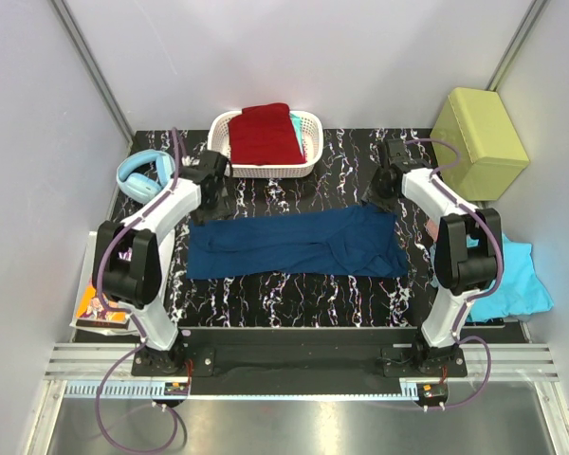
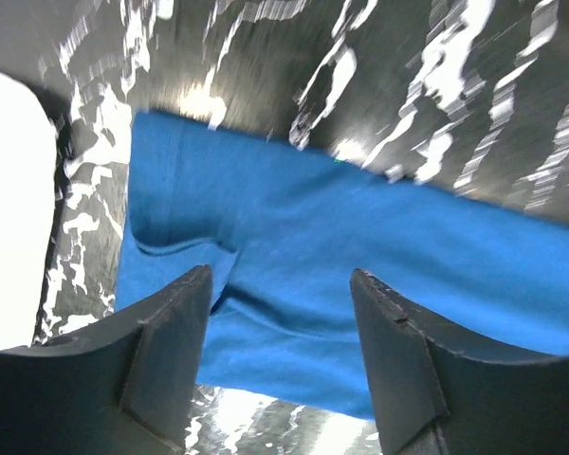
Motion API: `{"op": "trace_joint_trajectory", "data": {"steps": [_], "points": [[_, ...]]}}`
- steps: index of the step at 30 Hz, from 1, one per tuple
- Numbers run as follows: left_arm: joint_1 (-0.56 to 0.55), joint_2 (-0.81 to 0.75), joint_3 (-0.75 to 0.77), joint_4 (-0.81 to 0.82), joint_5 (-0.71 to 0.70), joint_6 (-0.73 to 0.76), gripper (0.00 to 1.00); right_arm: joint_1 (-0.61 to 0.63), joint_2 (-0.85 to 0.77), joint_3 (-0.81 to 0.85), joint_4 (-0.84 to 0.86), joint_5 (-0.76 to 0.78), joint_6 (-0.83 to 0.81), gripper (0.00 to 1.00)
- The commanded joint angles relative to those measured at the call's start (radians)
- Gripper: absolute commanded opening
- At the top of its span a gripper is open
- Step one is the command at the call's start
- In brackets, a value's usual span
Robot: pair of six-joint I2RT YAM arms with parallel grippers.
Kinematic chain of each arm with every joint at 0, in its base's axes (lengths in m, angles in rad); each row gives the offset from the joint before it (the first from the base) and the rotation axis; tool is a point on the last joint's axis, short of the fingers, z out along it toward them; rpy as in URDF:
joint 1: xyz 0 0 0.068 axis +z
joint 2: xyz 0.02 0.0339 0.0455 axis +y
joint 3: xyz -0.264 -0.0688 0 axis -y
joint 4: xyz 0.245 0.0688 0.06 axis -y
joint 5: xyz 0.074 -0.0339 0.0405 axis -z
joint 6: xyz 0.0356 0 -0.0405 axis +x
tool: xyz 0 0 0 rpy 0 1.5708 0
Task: Fold and stack the t-shirts
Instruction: Rotate the tshirt 90 degrees
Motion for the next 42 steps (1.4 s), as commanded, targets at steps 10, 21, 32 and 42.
{"op": "trace_joint_trajectory", "data": {"steps": [10,21,32,42], "points": [[-0.065,0.013,-0.104,0.06,0.003,0.016,0.28,0.095,-0.061,-0.062,0.046,-0.031,0.016,0.11],[-0.064,-0.003,-0.126,0.024,-0.101,0.008,0.45,0.109,-0.058,-0.077,0.048,-0.043,0.009,0.23],[-0.021,0.059,-0.162,0.007,-0.135,-0.011,0.44,0.109,-0.059,-0.088,0.048,-0.044,0.003,0.24],[-0.012,0.027,-0.184,0.011,-0.147,-0.019,0.03,0.111,-0.062,-0.093,0.048,-0.046,0.003,0.19]]}}
